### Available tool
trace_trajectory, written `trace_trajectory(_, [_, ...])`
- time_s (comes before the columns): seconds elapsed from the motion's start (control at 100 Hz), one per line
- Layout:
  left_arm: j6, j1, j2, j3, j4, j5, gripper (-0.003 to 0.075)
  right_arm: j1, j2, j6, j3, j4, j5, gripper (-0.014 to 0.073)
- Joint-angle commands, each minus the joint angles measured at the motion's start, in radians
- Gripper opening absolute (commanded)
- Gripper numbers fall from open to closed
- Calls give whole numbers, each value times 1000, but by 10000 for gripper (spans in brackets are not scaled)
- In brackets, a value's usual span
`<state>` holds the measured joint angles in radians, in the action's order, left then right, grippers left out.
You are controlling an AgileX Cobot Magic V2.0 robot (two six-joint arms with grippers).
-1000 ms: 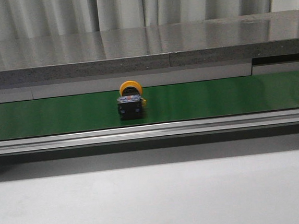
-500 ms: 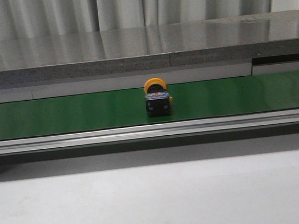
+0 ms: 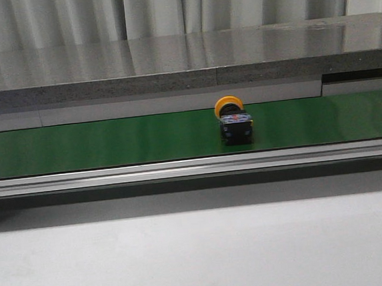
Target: Move button from left to right
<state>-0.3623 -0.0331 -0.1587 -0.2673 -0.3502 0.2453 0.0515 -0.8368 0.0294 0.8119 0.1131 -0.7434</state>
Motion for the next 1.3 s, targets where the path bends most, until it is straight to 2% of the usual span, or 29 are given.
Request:
trace_trajectory(0.0, [2, -7, -11, -28, -18, -76, -20, -6, 0, 2, 36, 15, 37, 245])
trace_trajectory(0.08, [2, -7, -11, -28, -18, -76, -20, -6, 0, 2, 36, 24, 35, 435])
trace_trajectory(0.13, [2, -7, -11, -28, -18, -76, -20, -6, 0, 2, 36, 38, 36, 519])
trace_trajectory(0.22, [2, -7, -11, -28, -18, -76, -20, -6, 0, 2, 36, 73, 39, 596])
trace_trajectory(0.44, [2, -7, -11, -28, -18, -76, -20, -6, -47, 20, 59, 77, 63, 596])
trace_trajectory(0.76, [2, -7, -11, -28, -18, -76, -20, -2, -303, 94, 209, 77, 47, 596])
trace_trajectory(1.29, [2, -7, -11, -28, -18, -76, -20, 9, -646, 138, 339, 66, 155, 596])
